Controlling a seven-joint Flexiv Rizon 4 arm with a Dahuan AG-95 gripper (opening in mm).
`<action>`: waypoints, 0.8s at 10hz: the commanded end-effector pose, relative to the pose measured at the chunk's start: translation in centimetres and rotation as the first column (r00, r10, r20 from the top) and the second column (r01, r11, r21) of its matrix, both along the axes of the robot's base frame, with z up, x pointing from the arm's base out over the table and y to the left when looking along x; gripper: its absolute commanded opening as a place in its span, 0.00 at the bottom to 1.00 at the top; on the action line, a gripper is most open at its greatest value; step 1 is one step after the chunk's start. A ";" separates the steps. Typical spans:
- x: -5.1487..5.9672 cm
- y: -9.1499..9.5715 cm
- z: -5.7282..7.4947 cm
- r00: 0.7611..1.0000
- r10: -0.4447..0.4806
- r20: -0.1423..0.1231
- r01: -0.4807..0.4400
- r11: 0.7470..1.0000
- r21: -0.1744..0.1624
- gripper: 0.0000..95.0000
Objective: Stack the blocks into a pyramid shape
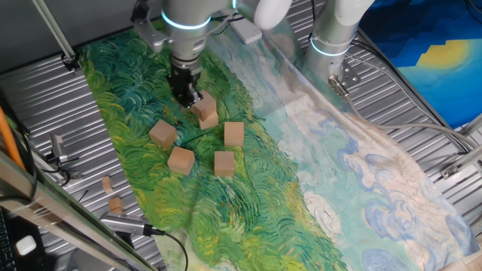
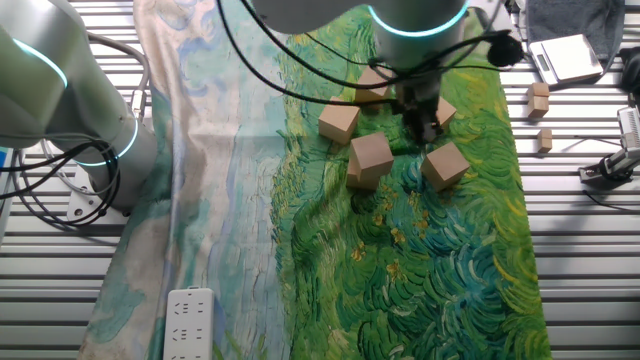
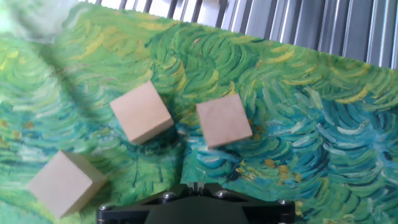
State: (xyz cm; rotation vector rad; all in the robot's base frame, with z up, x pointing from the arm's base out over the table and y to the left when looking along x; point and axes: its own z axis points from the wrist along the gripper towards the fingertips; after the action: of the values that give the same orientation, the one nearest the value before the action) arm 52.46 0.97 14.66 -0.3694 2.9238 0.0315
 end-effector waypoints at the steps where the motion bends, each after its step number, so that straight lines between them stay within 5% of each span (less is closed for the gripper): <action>1: 0.7 0.1 -0.1 1.000 0.008 -0.001 -0.008 1.000 -0.012 0.00; 3: 2.0 0.3 -0.2 0.999 0.045 -0.010 -0.046 0.998 -0.032 0.00; 8: 1.9 0.3 -0.2 0.979 0.183 -0.092 -0.191 0.978 -0.088 0.00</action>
State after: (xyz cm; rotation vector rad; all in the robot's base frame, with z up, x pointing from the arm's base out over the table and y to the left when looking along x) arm 54.44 1.29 14.52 -0.6410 2.9693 -0.0608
